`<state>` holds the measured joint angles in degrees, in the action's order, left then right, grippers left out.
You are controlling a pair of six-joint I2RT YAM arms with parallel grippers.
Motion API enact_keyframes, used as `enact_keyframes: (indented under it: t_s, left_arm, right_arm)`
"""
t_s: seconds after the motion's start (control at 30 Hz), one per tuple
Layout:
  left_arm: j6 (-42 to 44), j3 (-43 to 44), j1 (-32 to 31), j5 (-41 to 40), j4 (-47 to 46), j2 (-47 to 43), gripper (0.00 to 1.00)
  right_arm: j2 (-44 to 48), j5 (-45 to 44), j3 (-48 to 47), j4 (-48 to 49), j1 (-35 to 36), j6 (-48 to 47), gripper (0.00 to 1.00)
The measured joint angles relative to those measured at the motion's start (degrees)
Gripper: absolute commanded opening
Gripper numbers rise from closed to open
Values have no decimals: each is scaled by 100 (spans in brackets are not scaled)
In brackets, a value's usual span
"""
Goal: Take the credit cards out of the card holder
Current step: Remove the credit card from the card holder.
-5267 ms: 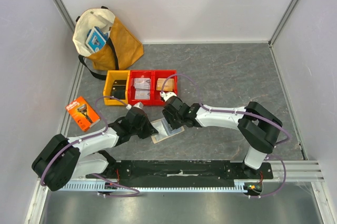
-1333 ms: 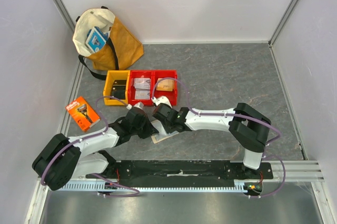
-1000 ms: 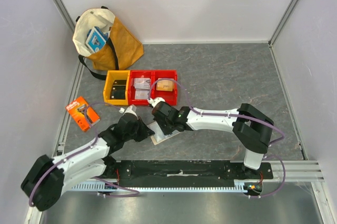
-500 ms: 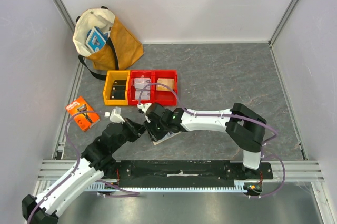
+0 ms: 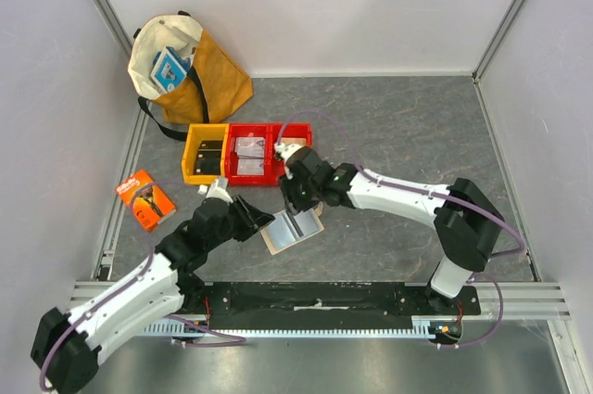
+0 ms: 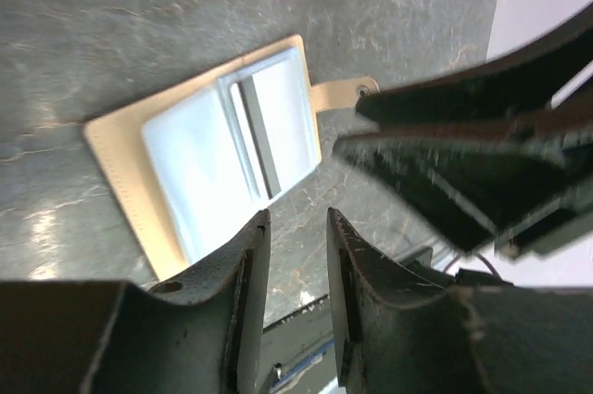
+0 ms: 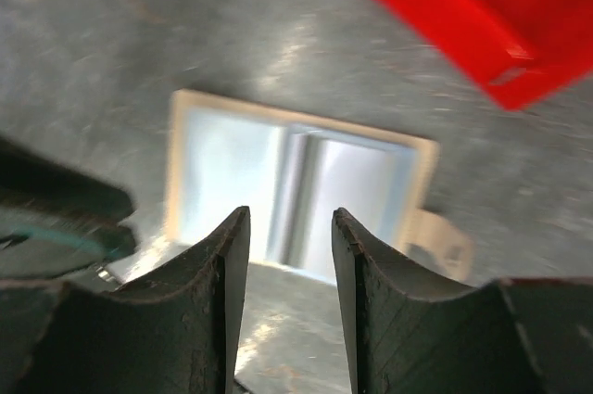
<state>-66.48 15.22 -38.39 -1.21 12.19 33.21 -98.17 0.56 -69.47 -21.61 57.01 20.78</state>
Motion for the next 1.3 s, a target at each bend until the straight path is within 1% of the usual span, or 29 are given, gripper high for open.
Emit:
enact_keyframes:
  t_s: [0.17,0.27,0.4,0.57,0.83,1.13,1.3]
  left_arm:
    - [15,345,0,496,-839,1480,37]
    - [17,393,0,658,-1224,2109,37]
    - [20,413,0,748,-1589,2774,37]
    - [17,426,0,763,-1961,3412,37]
    - [7,433,0,787,-2555,4159,36]
    - [-72,313,2,892,-3261,4492,35]
    - [-149,190,7,909,-3528,4520,32]
  right_arm:
    - [114,-122,407,46,-614,-7,47]
    - [111,-122,634,63,-737,-7,46]
    - [61,15,796,188,-815,-2,43]
    - [-92,144,861,428,-850,2,37]
    - [-142,304,1093,621,-855,17,24]
    - [-87,518,1368,981,-901,153,22]
    - [-24,560,1517,1176,-922,232,22]
